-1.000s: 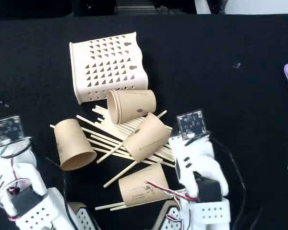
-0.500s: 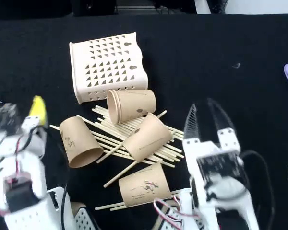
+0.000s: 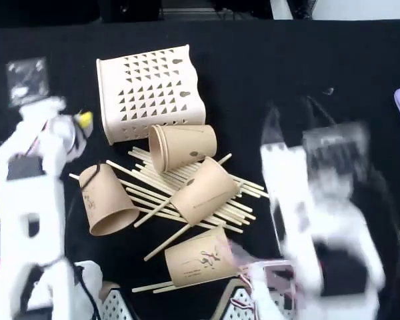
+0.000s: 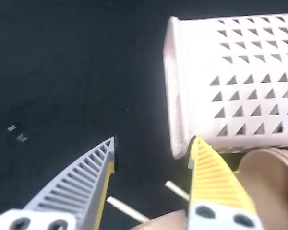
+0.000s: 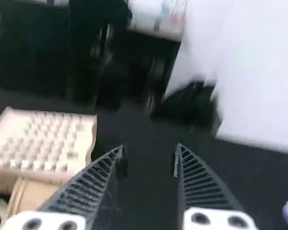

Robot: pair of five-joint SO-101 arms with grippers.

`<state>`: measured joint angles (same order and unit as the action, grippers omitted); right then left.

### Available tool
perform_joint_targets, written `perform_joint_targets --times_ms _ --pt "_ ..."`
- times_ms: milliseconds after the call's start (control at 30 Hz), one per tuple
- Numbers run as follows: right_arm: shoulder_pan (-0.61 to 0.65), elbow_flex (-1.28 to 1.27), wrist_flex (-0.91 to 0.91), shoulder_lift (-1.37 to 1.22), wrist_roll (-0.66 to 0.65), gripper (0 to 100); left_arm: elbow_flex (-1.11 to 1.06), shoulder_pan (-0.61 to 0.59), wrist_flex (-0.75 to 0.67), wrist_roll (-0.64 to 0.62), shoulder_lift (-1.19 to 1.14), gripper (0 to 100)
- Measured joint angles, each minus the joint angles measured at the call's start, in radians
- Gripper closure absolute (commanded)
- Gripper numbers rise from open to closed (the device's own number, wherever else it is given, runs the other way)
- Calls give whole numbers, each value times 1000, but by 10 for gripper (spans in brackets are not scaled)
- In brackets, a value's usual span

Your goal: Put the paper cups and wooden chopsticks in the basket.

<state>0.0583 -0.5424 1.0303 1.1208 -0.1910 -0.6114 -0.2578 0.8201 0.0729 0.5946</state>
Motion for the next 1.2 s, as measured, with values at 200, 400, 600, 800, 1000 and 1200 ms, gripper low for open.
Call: perform_joint_targets --times_ms 200,400,600,800,1000,1200 --pt "-3 -133 -193 -336 21 832 238 41 0 -2 -367 742" --pt "-3 -425 -482 -388 21 832 394 41 0 -2 -600 742" --pt "-2 -652 -721 -388 21 832 442 40 -2 -5 -654 743" --pt "-2 -664 -744 -388 21 832 448 8 18 -5 -661 743" --pt "-2 -664 -744 -388 21 832 448 -87 20 -2 -661 743" --pt "-2 -678 -744 -388 21 832 445 -176 29 44 -672 743"
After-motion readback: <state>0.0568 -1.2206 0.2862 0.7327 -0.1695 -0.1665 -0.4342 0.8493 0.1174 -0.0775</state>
